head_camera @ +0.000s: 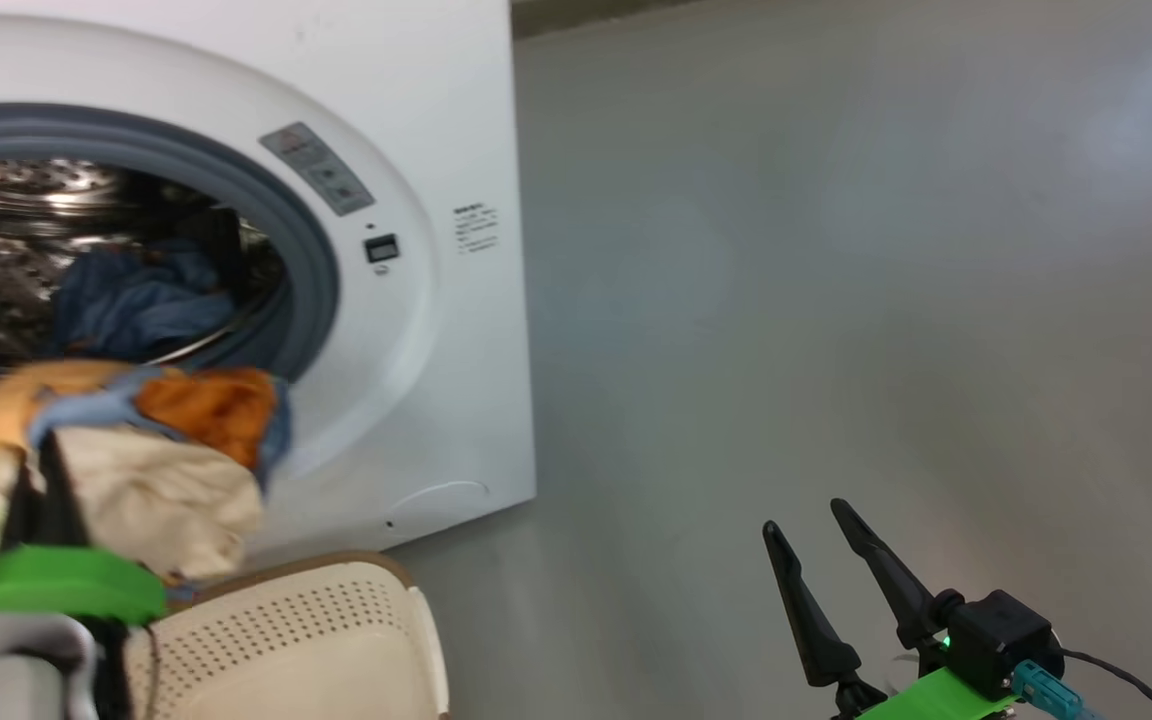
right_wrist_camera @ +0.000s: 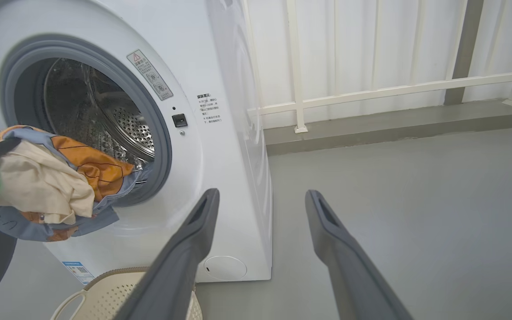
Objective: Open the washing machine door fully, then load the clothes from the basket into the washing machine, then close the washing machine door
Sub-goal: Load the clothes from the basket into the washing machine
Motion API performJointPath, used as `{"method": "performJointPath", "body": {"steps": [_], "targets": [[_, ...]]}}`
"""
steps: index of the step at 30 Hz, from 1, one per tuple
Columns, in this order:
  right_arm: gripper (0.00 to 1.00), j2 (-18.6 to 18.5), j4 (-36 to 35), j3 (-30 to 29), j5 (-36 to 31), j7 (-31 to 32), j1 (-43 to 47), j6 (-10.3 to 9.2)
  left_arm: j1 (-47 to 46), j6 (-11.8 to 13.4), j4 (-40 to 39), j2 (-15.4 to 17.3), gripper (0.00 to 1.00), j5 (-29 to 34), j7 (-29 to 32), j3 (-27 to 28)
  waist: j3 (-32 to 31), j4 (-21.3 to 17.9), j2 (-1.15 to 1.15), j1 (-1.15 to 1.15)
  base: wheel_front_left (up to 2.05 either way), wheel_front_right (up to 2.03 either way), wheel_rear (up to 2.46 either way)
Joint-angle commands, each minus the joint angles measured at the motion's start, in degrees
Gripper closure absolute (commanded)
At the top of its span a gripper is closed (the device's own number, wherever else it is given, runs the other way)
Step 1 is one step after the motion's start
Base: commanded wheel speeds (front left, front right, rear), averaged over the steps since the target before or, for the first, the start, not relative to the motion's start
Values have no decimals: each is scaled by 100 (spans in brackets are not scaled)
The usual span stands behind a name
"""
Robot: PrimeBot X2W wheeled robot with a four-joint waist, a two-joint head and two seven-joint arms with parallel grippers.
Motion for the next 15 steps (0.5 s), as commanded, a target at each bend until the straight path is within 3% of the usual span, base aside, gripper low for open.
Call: {"method": "performJointPath", "body": {"steps": [1,15], "targets": [[0,3,-162,172,64,-27,-201,9,-307,-20,-80,244,100,-23,-60,229,332,-337,0,0,0,0,0],[0,3,-493,585,179,-27,-383,9,-2123,-161,774,1358,100,196,-60,798,1665,-995,0,0,0,0,0]]}}
